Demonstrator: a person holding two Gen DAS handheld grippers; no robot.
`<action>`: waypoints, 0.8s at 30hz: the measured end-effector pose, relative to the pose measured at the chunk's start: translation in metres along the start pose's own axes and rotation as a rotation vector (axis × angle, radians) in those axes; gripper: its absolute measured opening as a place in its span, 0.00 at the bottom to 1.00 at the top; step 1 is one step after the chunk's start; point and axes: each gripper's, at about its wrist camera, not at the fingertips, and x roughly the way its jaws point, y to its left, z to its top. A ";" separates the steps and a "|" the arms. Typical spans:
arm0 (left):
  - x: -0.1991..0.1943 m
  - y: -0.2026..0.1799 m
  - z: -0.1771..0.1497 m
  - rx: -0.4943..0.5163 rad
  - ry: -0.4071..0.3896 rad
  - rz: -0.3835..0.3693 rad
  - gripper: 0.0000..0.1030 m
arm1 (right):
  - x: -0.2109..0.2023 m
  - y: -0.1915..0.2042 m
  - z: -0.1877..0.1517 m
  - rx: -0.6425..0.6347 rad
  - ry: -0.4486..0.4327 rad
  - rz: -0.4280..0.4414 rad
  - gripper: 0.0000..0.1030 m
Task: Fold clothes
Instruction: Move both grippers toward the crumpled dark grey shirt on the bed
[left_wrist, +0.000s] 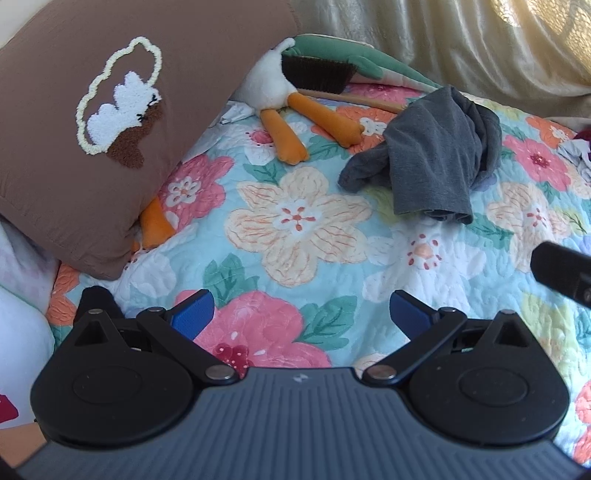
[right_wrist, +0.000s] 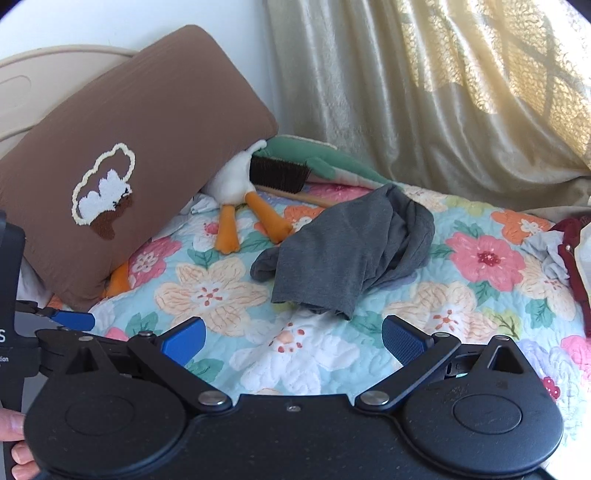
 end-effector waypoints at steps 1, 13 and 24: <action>0.000 -0.002 -0.001 0.002 -0.005 0.002 1.00 | 0.001 0.000 0.000 0.007 0.000 -0.001 1.00; 0.001 -0.021 -0.004 -0.001 -0.029 -0.036 1.00 | -0.006 -0.033 -0.011 0.104 -0.125 0.015 1.00; 0.004 -0.025 -0.001 -0.007 -0.015 -0.078 1.00 | -0.007 -0.063 -0.021 0.278 -0.143 0.029 1.00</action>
